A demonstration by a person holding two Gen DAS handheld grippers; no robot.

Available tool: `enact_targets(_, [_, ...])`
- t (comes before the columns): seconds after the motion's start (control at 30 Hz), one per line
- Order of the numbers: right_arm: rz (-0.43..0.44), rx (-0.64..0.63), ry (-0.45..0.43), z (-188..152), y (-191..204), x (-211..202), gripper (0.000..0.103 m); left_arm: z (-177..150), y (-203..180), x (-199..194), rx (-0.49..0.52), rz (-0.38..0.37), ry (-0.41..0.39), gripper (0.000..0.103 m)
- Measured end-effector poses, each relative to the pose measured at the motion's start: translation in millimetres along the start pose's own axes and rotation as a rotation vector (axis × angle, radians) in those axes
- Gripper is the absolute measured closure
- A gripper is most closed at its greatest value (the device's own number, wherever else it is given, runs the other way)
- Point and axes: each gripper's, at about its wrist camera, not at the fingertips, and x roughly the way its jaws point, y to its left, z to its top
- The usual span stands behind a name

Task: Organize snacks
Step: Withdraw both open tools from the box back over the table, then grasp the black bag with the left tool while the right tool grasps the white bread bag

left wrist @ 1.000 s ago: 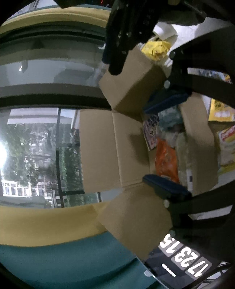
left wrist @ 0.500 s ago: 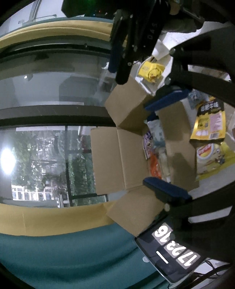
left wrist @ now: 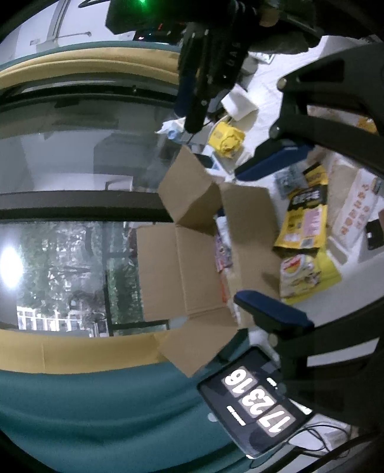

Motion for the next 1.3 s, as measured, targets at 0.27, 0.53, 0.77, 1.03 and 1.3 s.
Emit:
enact_targets(0.27, [-0.012,0.041,0.06,-35,-14,-16,0.053,-38,-10,-11,-0.013,-0.014,0.07,0.025])
enact_targets(0.53, [-0.008,0.097,0.145,-78,-33,-14,0.039,-87,-11,-3,-0.049,-0.016,0.186,0.025])
enact_targets(0.77, [-0.014,0.141,0.213,-112,-47,-8,0.036,-132,-13,6,-0.073,-0.014,0.299,0.025])
enact_targets(1.03, [-0.007,0.184,0.281,-144,-61,10,0.035,-166,-16,12,-0.089,0.005,0.409,0.025])
enact_targets(1.3, [0.014,0.211,0.328,-163,-70,29,0.034,-186,-15,27,-0.08,0.031,0.484,0.025])
